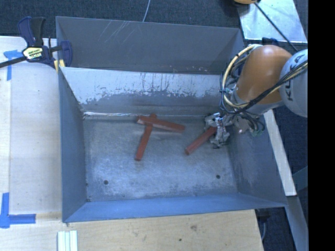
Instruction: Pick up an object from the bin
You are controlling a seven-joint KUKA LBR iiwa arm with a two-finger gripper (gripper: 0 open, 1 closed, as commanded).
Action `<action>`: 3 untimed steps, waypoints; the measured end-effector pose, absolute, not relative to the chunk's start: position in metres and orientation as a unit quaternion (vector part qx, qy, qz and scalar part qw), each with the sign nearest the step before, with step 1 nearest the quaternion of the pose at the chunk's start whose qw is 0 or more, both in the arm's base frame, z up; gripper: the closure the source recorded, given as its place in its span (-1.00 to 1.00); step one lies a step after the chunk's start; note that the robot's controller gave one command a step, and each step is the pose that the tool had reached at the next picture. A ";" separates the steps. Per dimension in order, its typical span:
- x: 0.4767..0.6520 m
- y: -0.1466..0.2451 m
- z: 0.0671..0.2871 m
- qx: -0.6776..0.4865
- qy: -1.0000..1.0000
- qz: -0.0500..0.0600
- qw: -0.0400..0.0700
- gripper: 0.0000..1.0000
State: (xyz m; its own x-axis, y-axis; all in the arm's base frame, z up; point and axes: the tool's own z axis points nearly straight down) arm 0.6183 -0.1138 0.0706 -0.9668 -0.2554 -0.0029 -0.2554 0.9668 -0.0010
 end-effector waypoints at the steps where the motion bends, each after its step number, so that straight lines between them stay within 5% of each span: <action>1: 0.587 -0.141 0.195 -0.146 0.989 -0.001 0.002 1.00; 2: 0.587 -0.141 0.194 -0.146 0.989 0.000 0.002 -1.00; 3: 0.567 -0.124 0.156 -0.151 0.989 -0.002 0.006 -1.00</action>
Offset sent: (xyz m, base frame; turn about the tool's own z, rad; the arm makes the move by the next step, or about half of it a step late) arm 0.0000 0.0000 0.0000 0.0000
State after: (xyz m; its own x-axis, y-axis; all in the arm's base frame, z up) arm 0.5672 -0.1237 0.1561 -0.9545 -0.2979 -0.0110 -0.2979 0.9546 -0.0064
